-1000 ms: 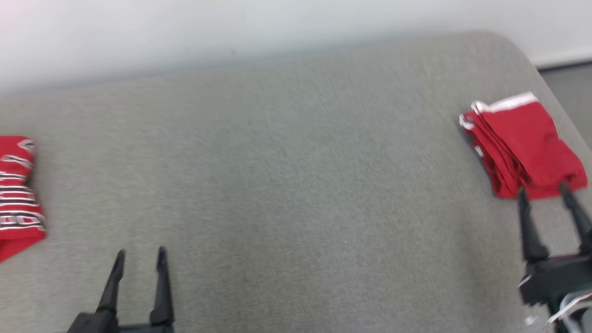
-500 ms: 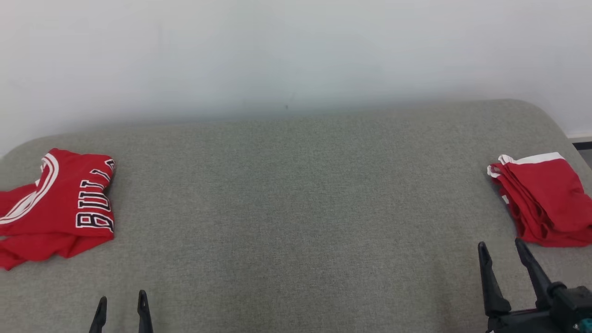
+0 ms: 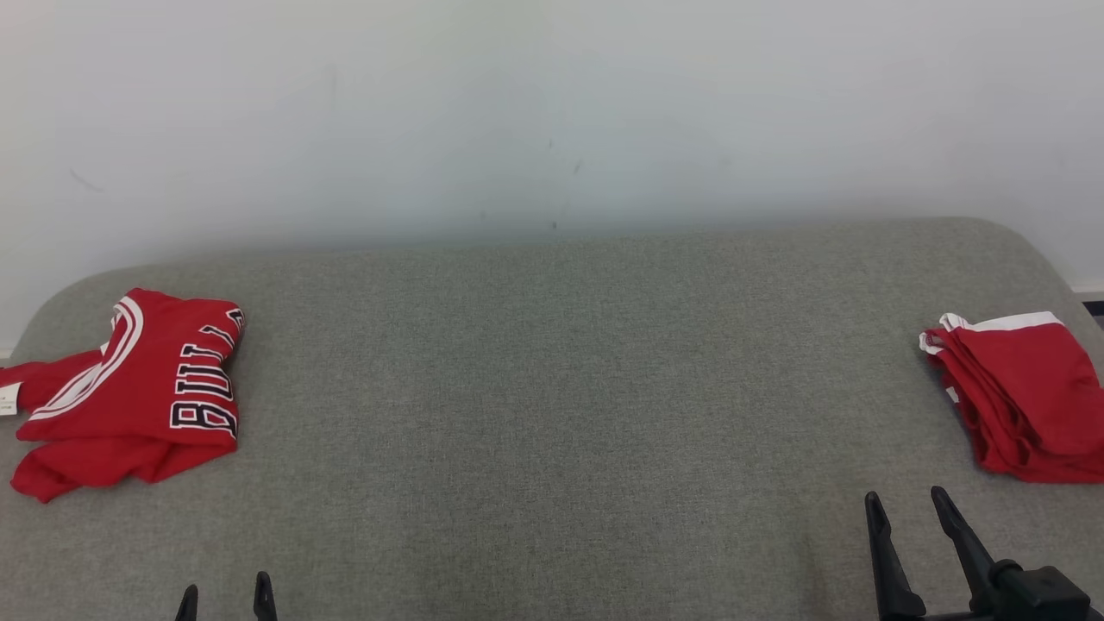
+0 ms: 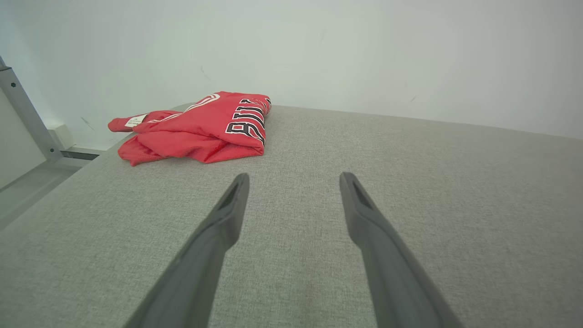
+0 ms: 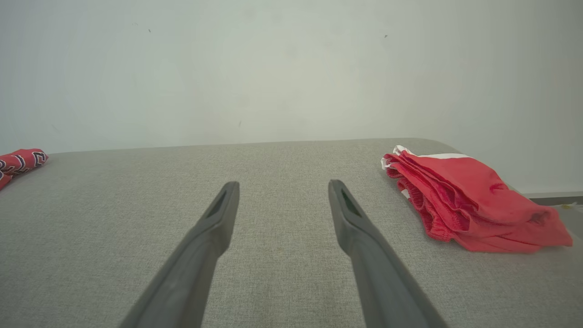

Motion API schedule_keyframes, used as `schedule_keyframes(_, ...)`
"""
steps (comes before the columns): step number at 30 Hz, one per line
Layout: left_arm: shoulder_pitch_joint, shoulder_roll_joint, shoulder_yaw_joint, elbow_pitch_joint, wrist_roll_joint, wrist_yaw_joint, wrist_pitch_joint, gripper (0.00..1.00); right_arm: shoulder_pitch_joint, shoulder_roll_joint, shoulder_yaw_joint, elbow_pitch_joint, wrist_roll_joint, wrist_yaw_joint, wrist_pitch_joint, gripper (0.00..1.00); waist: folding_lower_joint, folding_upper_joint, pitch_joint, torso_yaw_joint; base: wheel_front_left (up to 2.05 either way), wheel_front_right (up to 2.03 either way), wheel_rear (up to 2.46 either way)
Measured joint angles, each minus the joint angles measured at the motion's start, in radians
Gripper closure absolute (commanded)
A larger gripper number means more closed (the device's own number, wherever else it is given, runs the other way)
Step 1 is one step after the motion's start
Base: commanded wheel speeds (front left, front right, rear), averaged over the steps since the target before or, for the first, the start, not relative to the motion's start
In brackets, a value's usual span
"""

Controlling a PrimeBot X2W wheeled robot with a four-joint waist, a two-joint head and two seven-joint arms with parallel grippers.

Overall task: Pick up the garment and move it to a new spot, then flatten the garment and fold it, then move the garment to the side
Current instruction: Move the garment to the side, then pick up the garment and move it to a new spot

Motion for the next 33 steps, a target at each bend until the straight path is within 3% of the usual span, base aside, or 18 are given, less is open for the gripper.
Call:
schedule_keyframes(23, -0.037, -0.001, -0.003, 0.012, -0.002, -0.023, 0.000, 0.00, -0.028, -0.021, 0.039, 0.068, 0.021, 0.000, -0.006, 0.00, 0.0000, 0.0000, 0.010, 0.001, 0.00, 0.00, 0.00)
schedule_keyframes(33, -0.038, -0.002, -0.019, 0.016, -0.002, -0.024, 0.000, 0.00, -0.030, -0.030, 0.045, 0.067, 0.024, 0.000, -0.007, 0.00, 0.0000, 0.0000, 0.011, 0.052, 0.00, 0.00, 0.00)
